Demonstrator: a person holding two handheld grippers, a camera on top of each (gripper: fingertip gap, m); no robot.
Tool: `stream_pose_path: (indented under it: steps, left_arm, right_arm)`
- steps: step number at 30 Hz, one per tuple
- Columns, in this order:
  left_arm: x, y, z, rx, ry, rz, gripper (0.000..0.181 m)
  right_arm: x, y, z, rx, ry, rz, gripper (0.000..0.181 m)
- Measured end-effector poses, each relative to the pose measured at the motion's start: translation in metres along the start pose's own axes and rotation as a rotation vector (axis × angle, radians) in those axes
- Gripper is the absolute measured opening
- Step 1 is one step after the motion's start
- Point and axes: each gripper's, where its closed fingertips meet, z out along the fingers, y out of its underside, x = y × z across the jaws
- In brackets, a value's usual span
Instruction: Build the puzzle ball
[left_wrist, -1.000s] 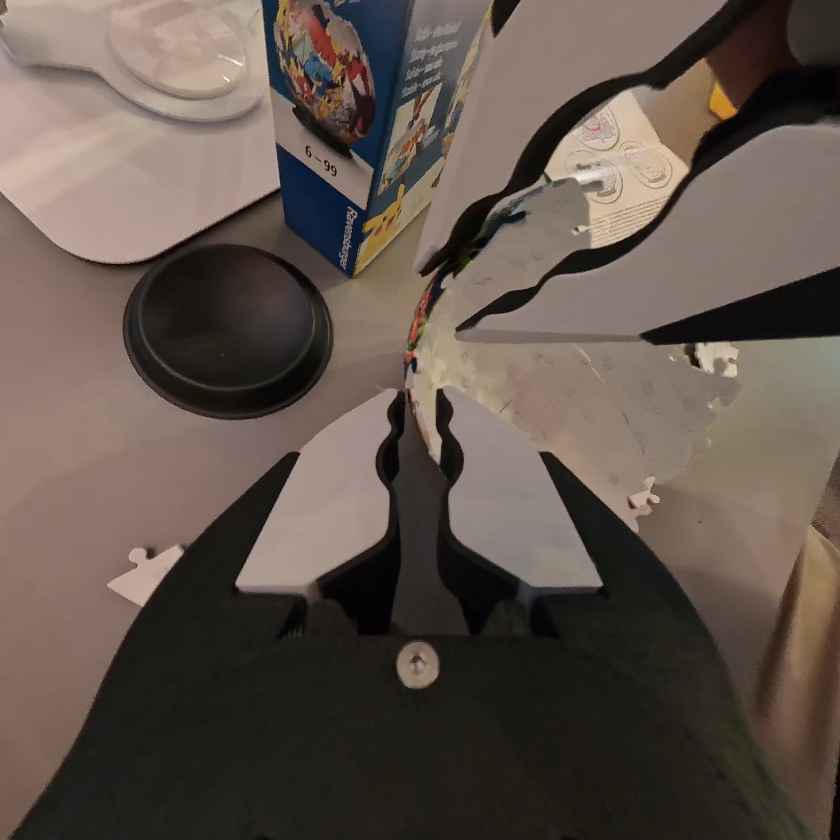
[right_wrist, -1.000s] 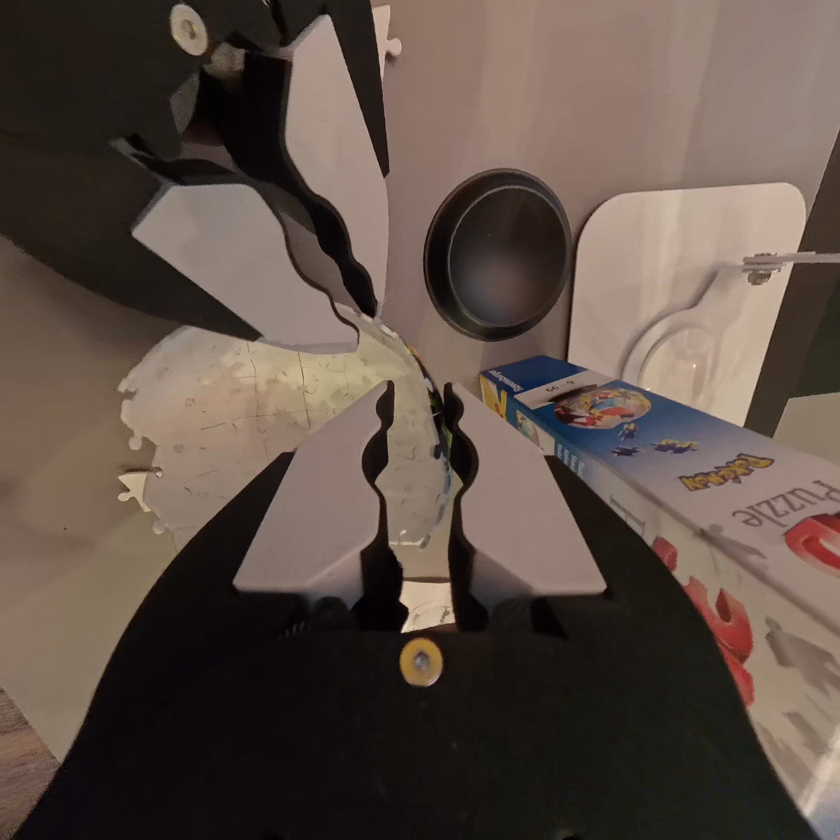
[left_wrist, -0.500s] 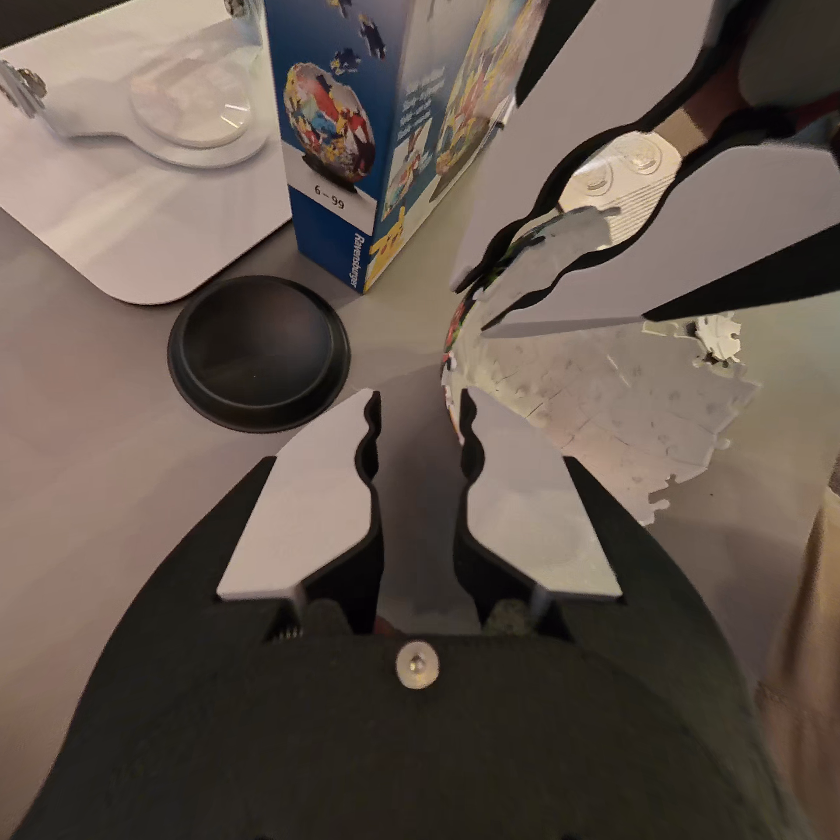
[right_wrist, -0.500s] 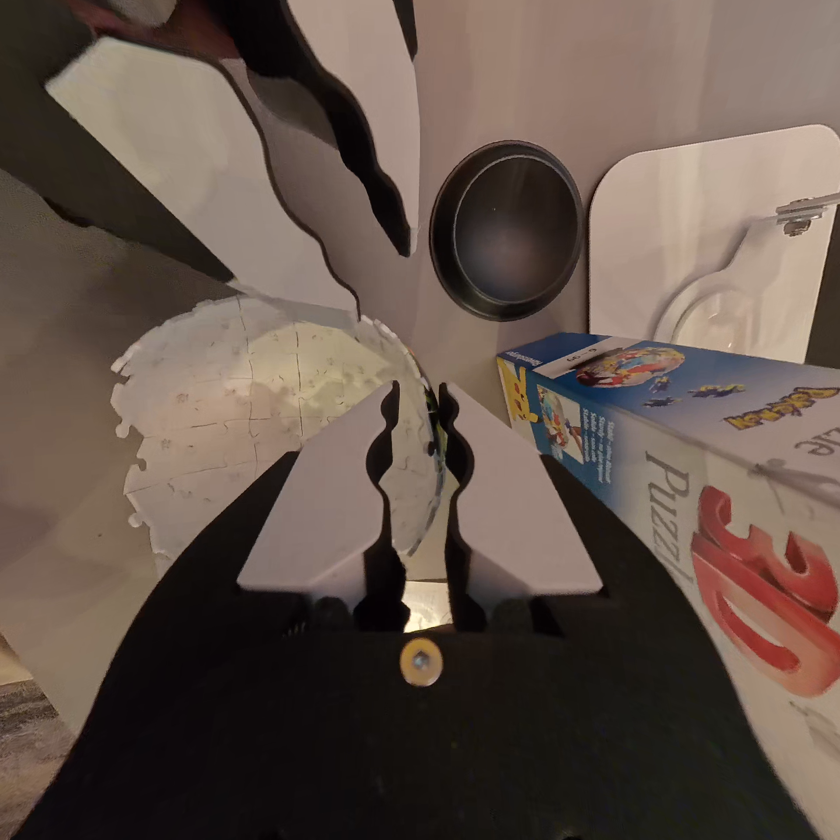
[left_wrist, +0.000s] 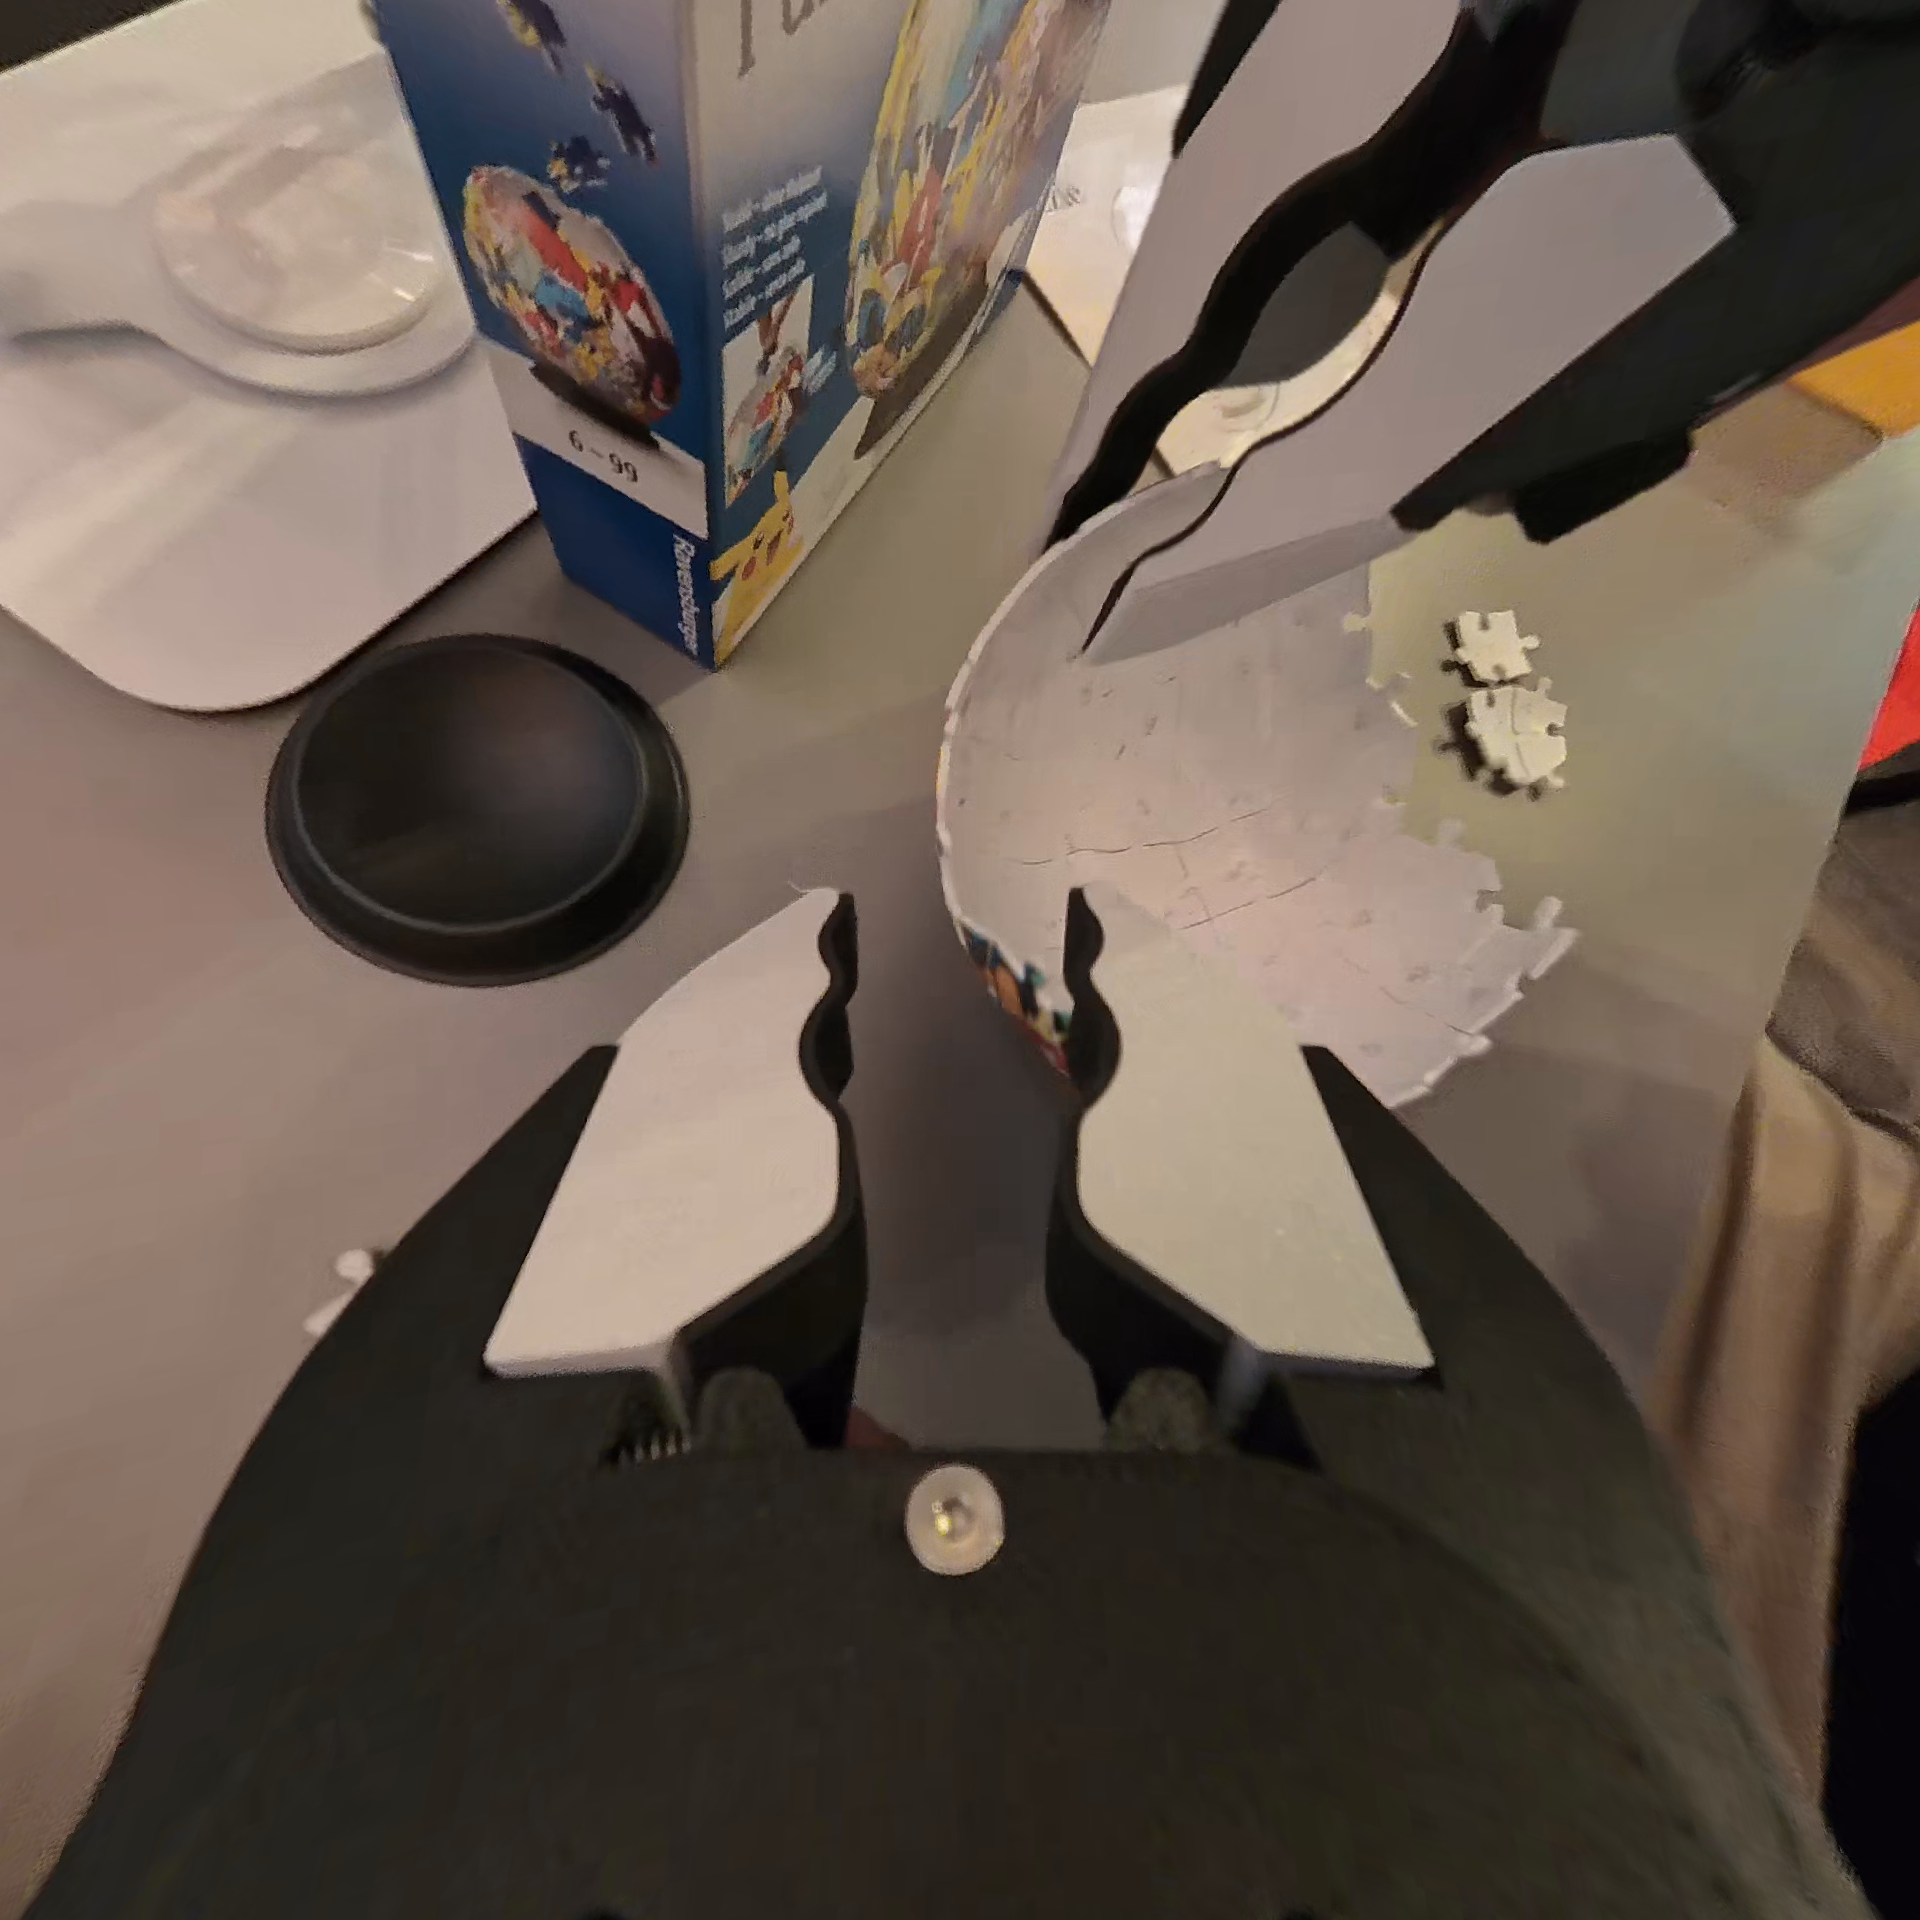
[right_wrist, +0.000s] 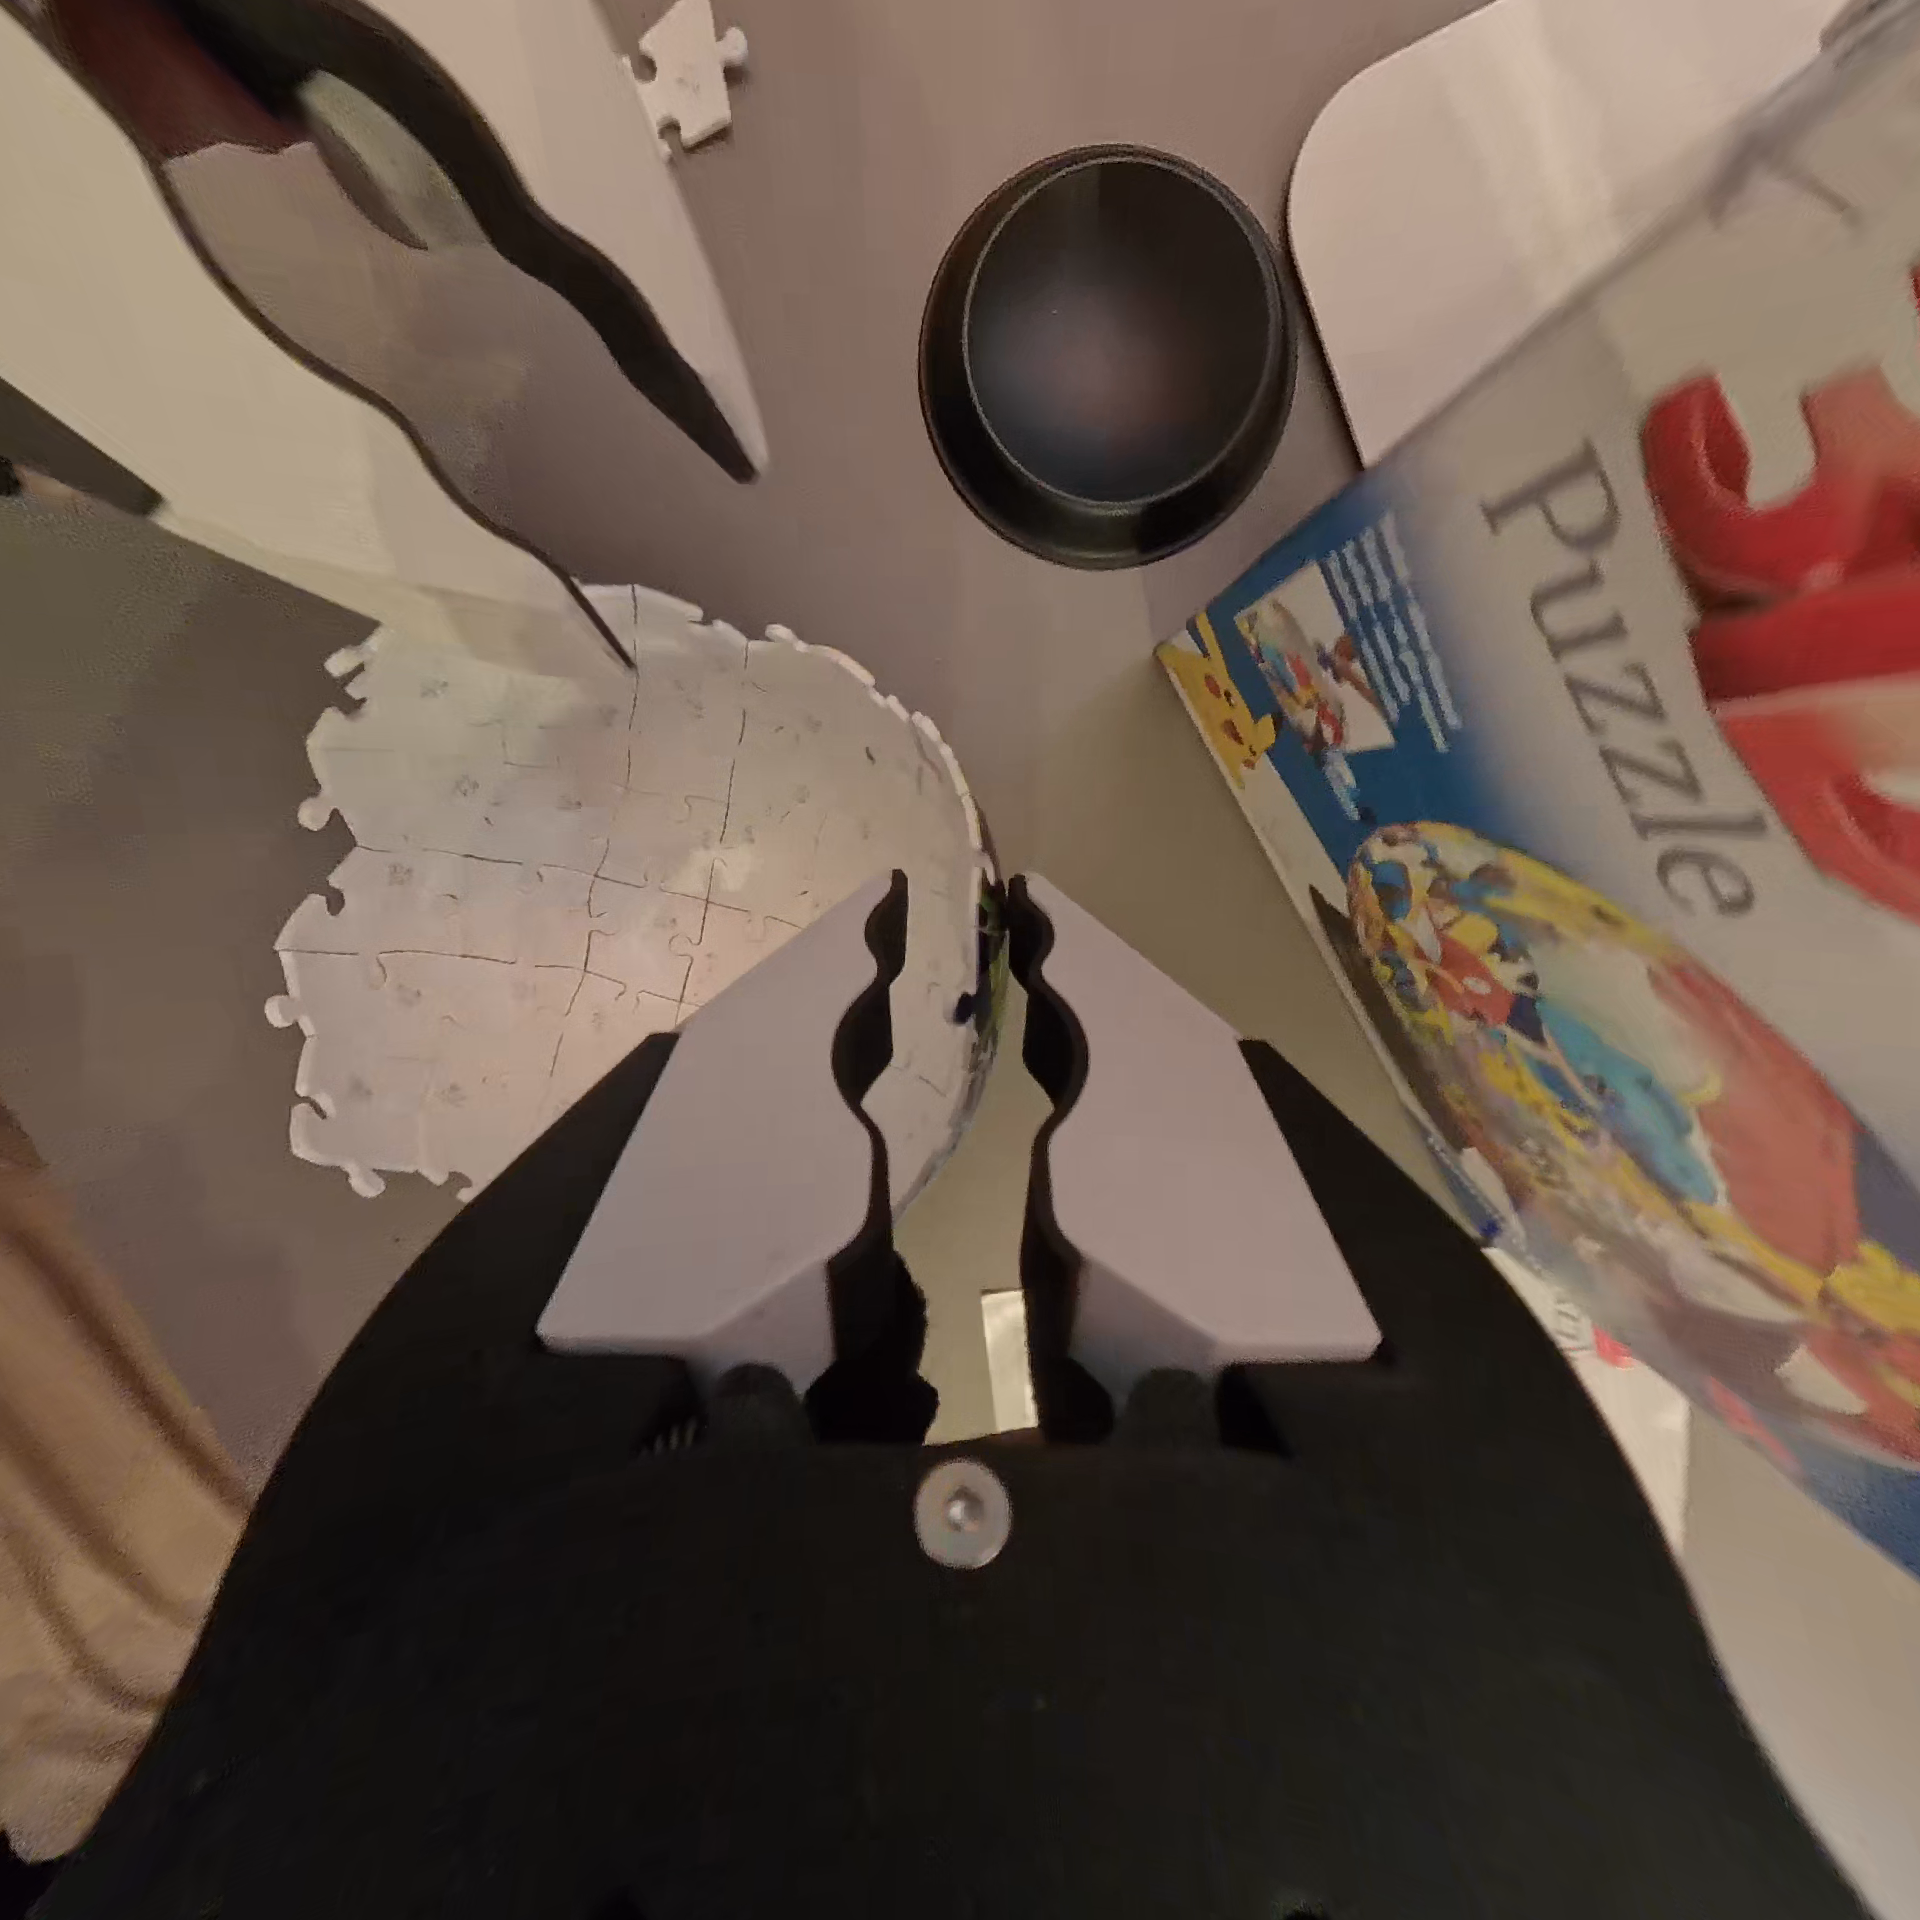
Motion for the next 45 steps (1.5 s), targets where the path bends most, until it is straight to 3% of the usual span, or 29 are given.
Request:
stream_pose_path:
  steps: [9, 18, 34, 45]
  left_arm:
    - [0.027, 0.017, -0.023, 0.138, 0.039, -0.135, 0.051]
    - [0.047, 0.024, -0.006, 0.144, 0.115, -0.183, 0.057]
    - [0.052, 0.022, 0.005, 0.158, 0.115, -0.18, 0.055]
    - [0.058, 0.02, 0.012, 0.156, 0.108, -0.161, 0.055]
  right_arm:
    - [0.001, 0.03, -0.002, 0.142, -0.043, 0.198, 0.021]
    - [0.002, 0.045, -0.004, 0.192, -0.048, 0.292, 0.022]
    - [-0.001, 0.068, -0.016, 0.343, -0.056, 0.463, 0.039]
    - [-0.004, 0.085, -0.025, 0.386, -0.021, 0.527, 0.037]
